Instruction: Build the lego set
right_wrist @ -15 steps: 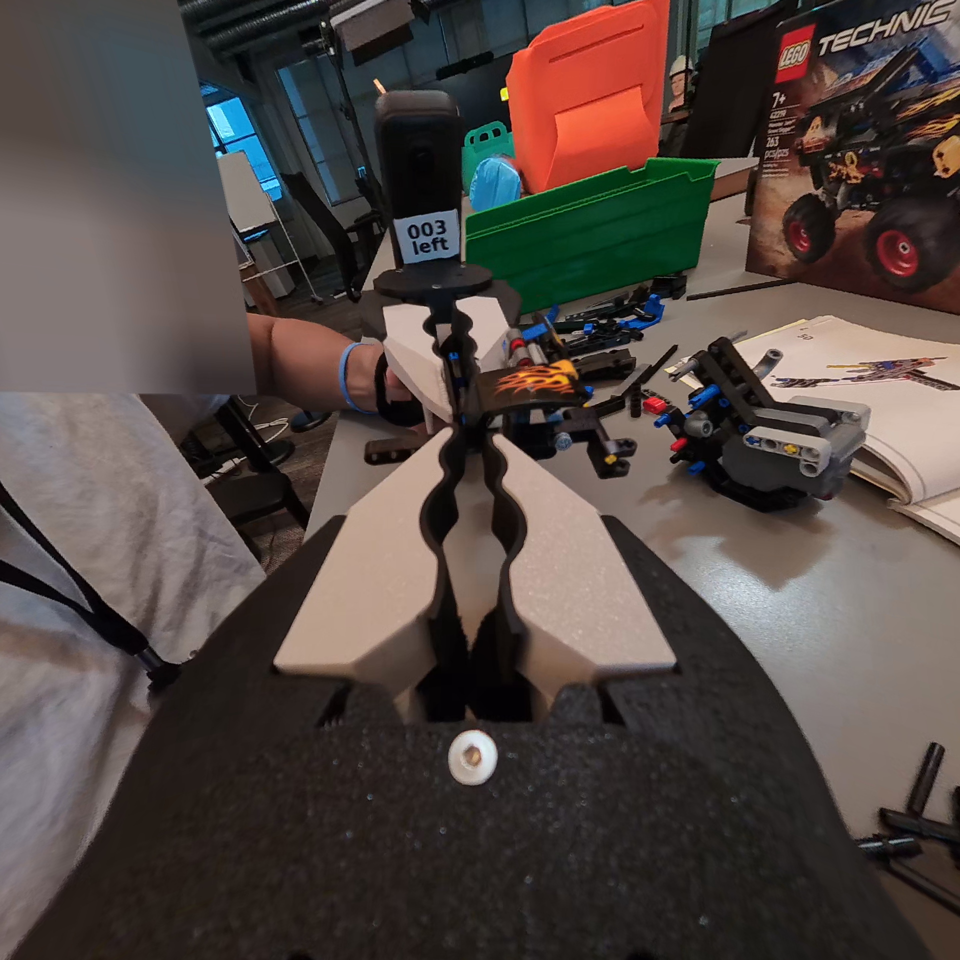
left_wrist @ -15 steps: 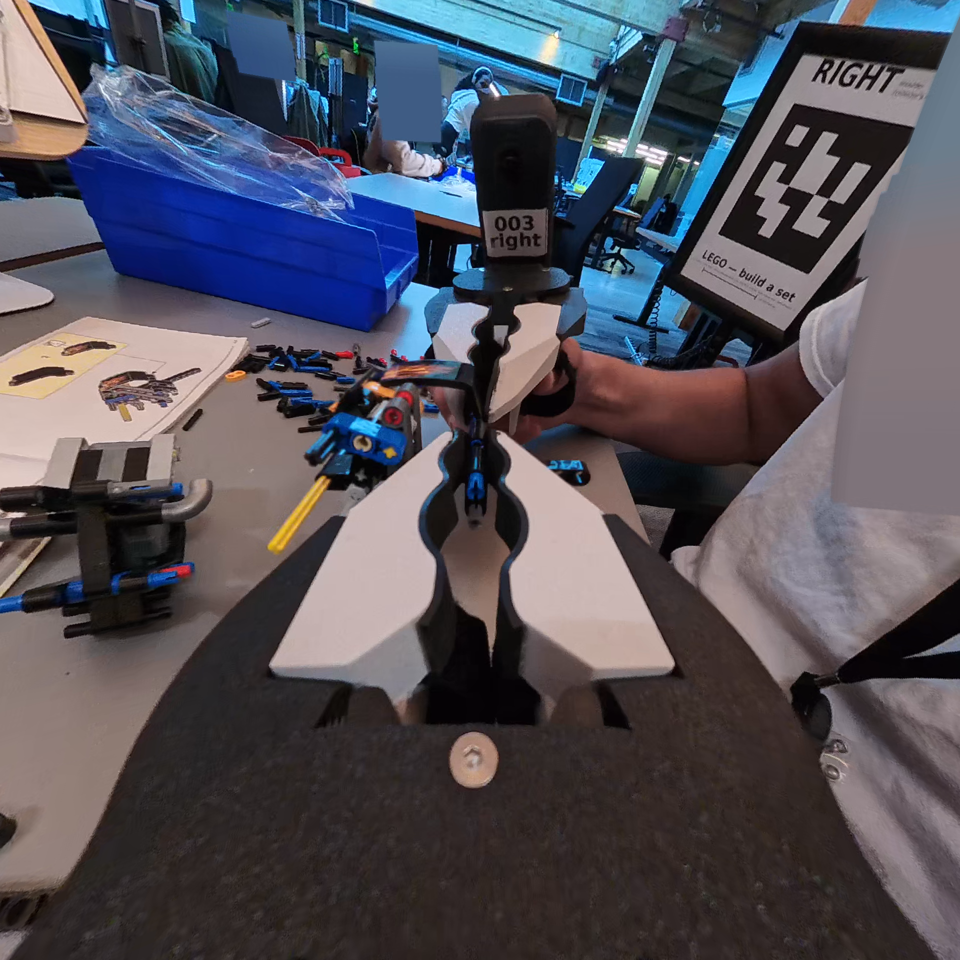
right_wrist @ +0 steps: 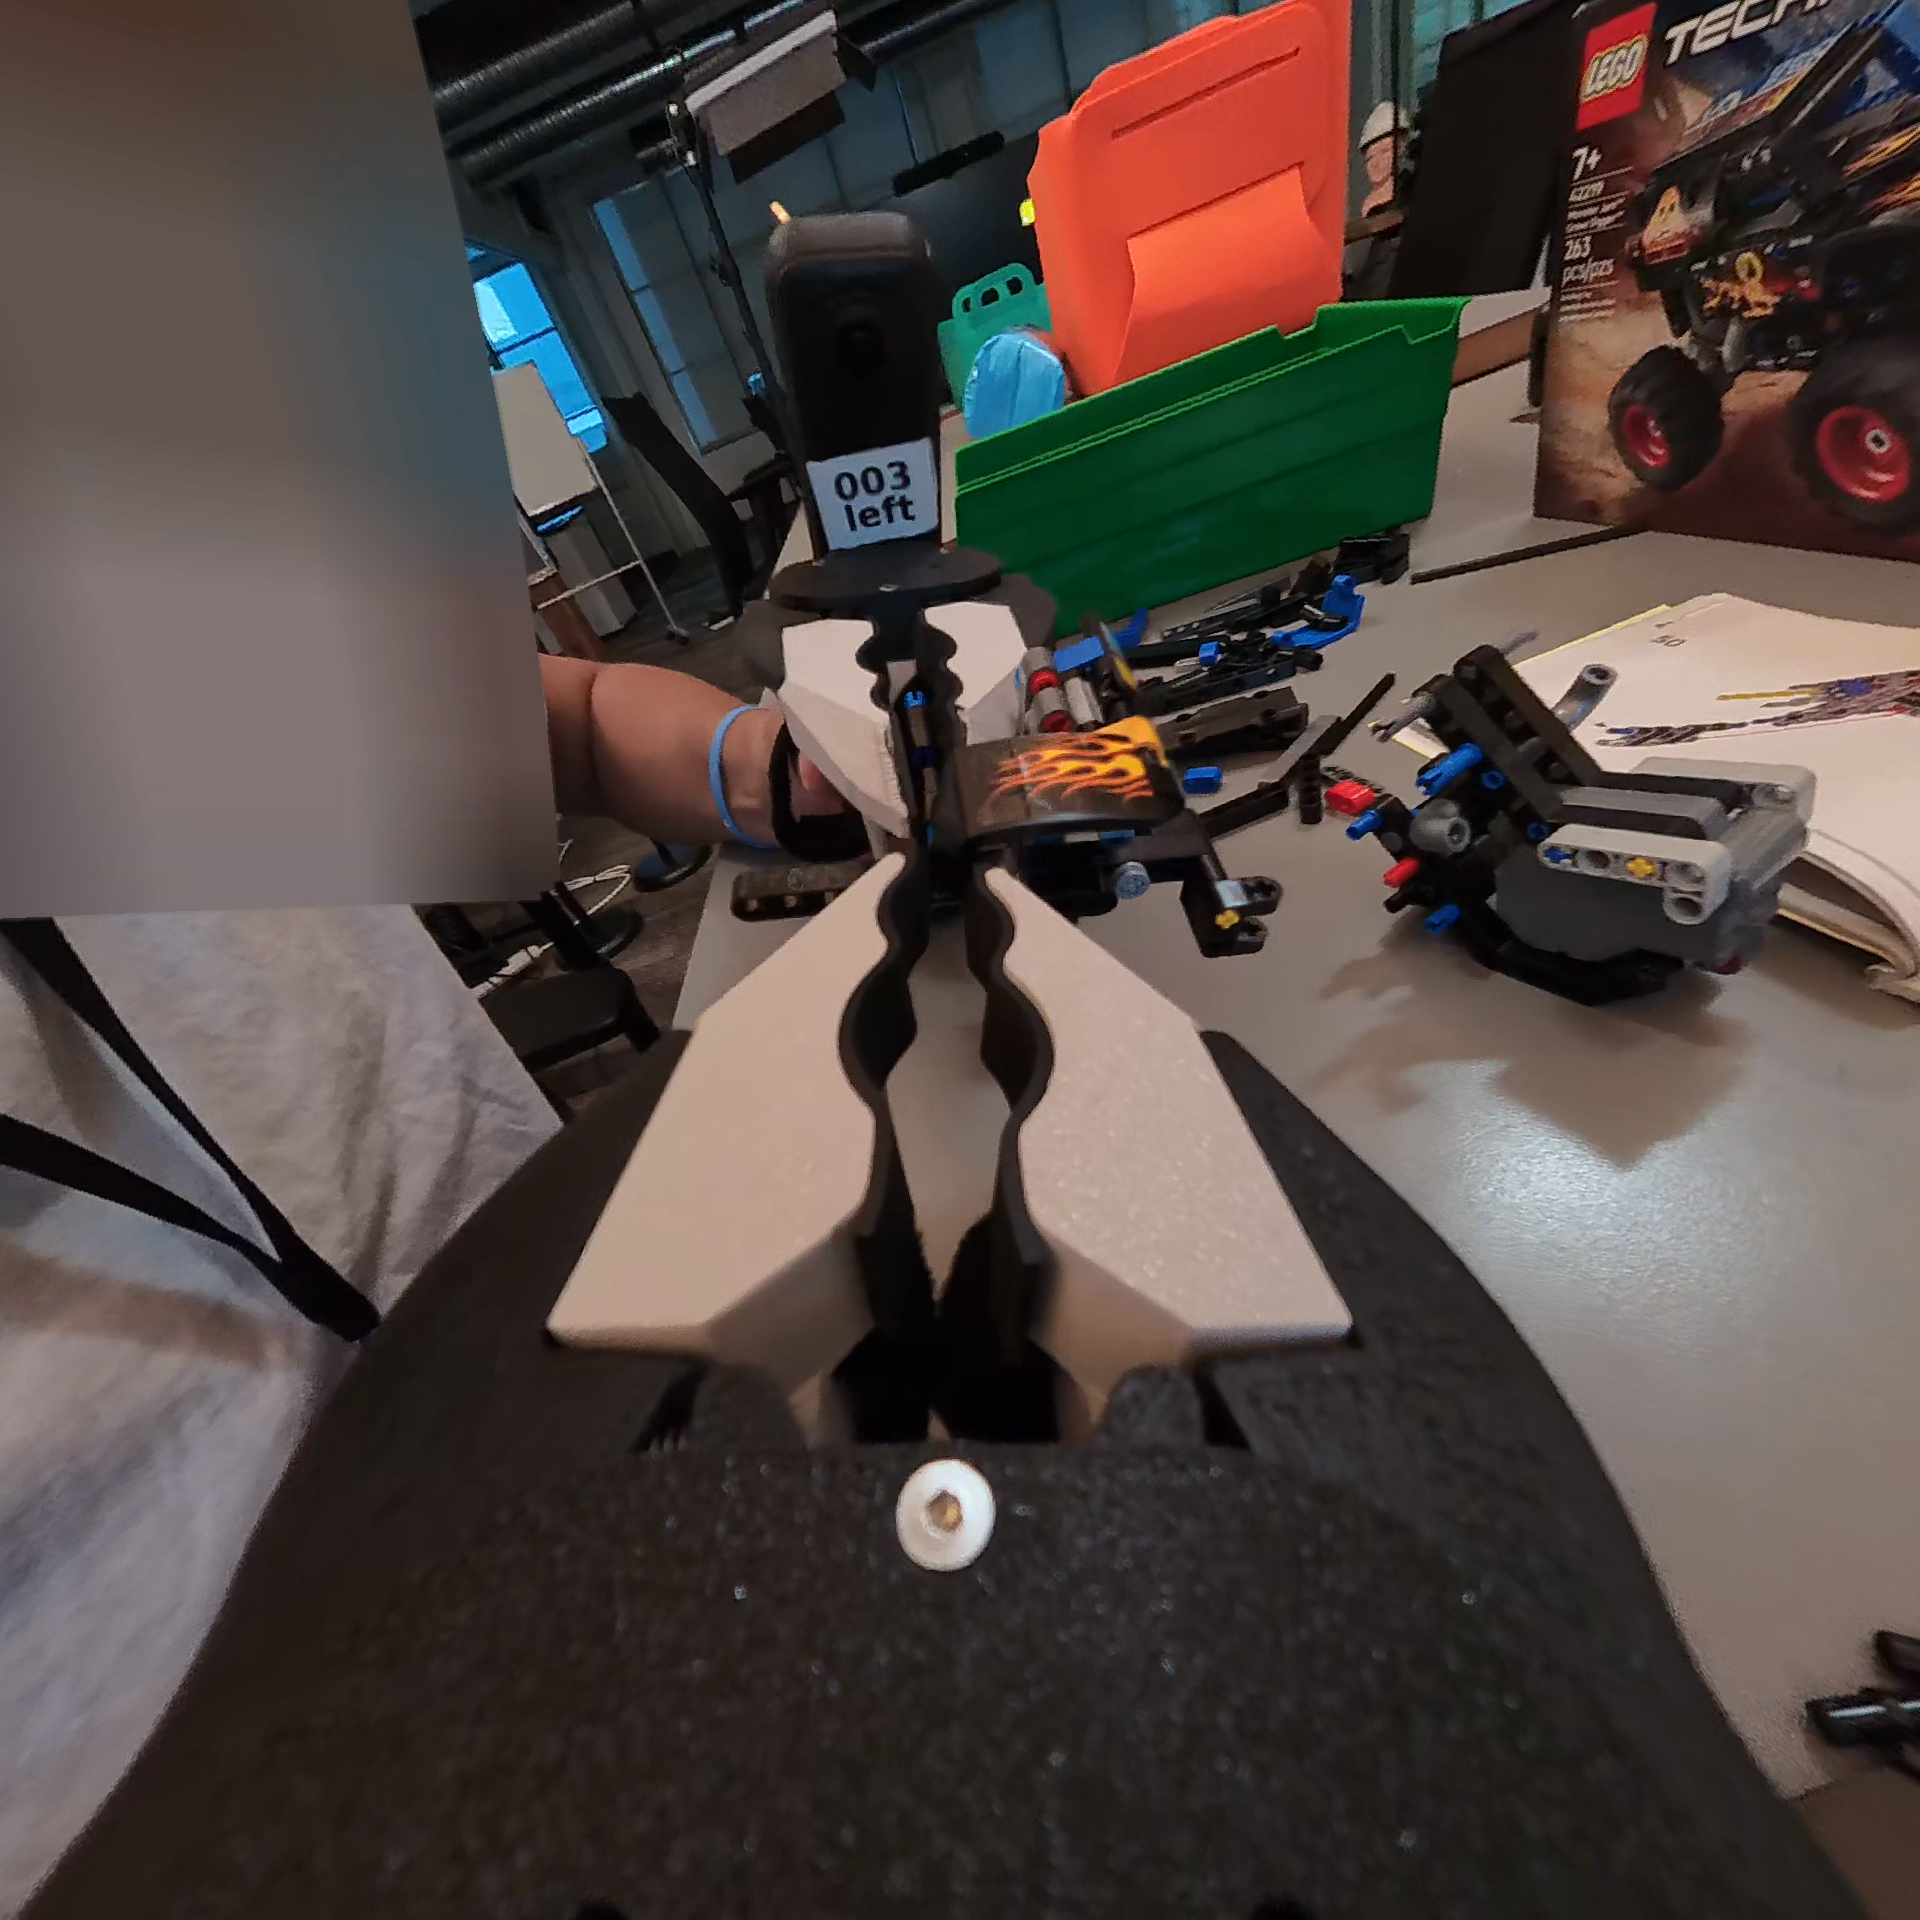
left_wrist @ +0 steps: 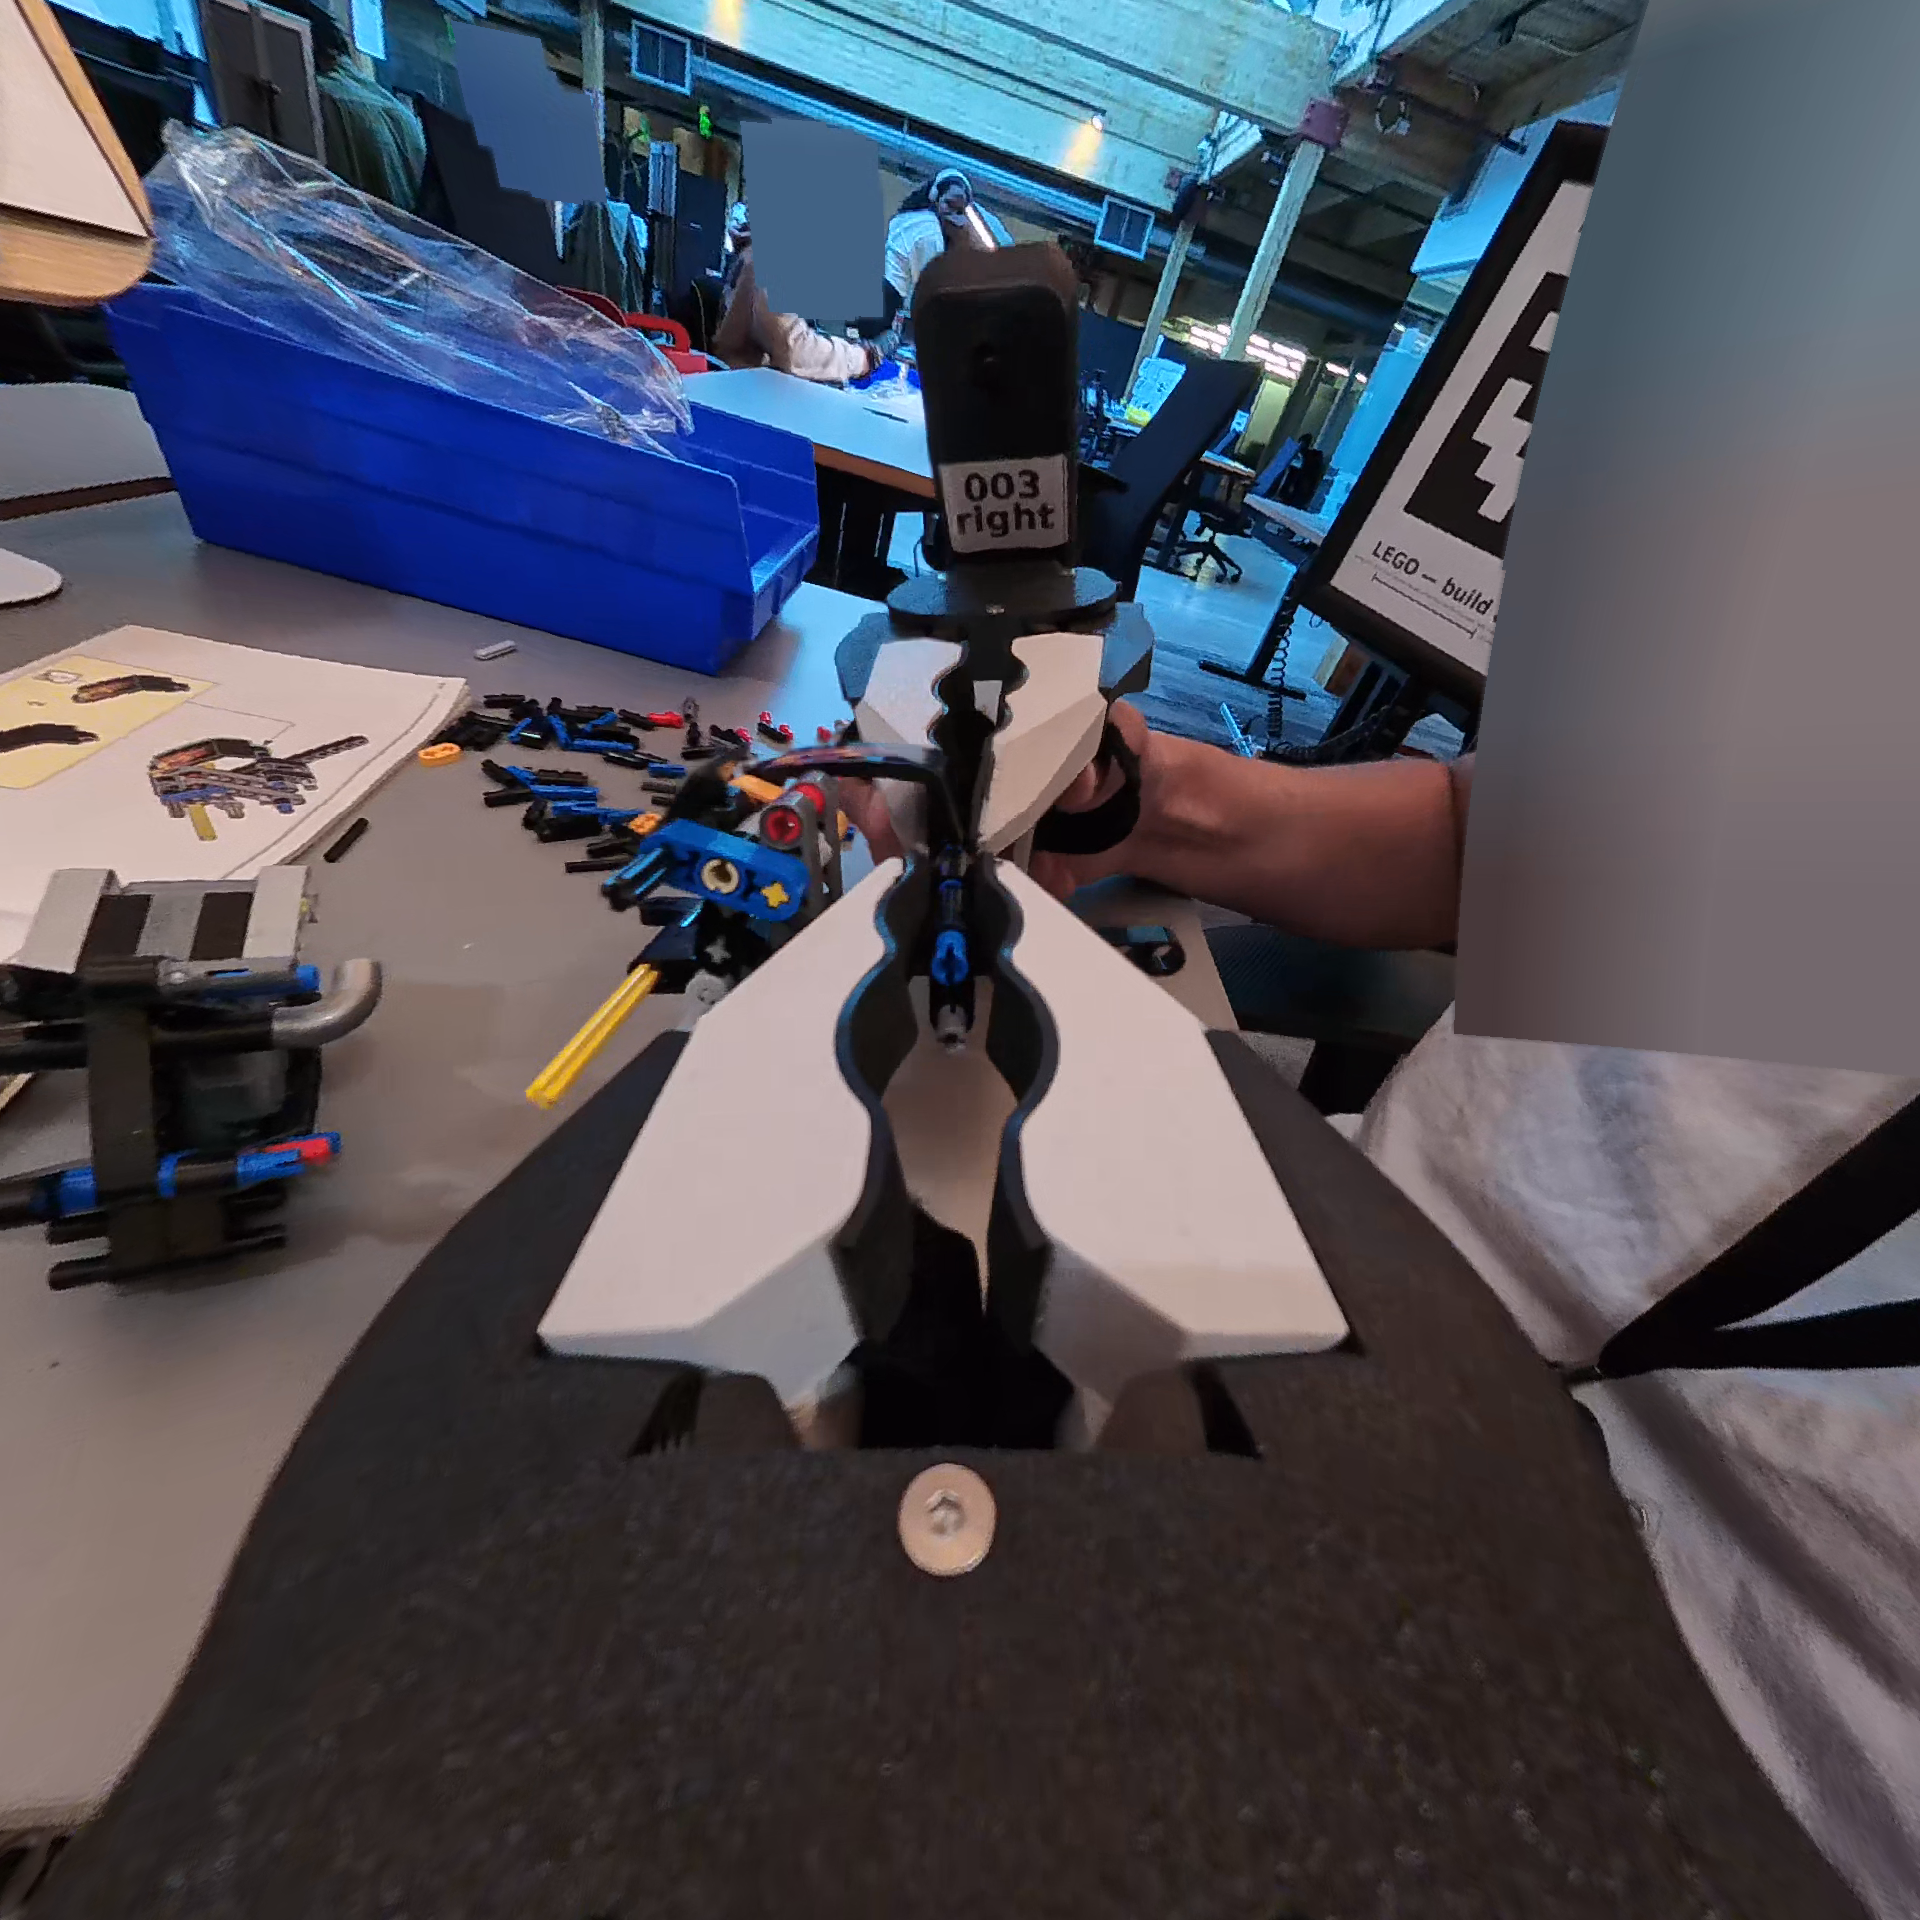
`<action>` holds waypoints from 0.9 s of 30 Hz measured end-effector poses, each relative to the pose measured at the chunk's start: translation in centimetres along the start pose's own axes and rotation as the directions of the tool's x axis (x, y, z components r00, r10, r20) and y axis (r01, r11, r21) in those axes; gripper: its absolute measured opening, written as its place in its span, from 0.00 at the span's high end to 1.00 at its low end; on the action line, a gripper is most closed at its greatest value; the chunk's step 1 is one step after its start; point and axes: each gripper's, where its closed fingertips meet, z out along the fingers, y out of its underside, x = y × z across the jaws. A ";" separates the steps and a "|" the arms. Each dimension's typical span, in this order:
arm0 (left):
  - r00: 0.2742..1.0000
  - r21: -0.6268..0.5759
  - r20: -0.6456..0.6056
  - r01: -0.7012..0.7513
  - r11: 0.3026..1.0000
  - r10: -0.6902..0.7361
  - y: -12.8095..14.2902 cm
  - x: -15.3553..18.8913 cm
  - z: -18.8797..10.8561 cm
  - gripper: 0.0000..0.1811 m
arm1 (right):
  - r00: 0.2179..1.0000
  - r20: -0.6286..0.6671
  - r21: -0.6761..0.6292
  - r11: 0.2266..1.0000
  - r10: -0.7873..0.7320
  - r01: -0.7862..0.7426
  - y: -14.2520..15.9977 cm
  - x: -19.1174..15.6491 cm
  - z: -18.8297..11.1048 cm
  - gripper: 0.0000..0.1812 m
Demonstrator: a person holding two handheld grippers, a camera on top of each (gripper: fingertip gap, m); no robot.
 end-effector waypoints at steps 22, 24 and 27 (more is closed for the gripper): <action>0.999 0.002 -0.032 -0.002 1.000 0.003 -0.1 0.7 0.1 0.97 | 0.998 0.056 0.020 0.999 0.027 -0.028 -0.1 -0.8 0.0 0.97; 0.999 -0.003 -0.033 -0.023 1.000 0.023 0.0 1.0 0.1 0.97 | 0.998 0.068 0.025 0.999 0.020 -0.022 -0.1 -1.1 0.0 0.97; 0.999 0.007 -0.032 -0.027 1.000 0.027 -0.2 0.9 0.1 0.97 | 0.997 0.074 0.029 0.999 0.035 -0.037 -0.1 -1.1 0.1 0.97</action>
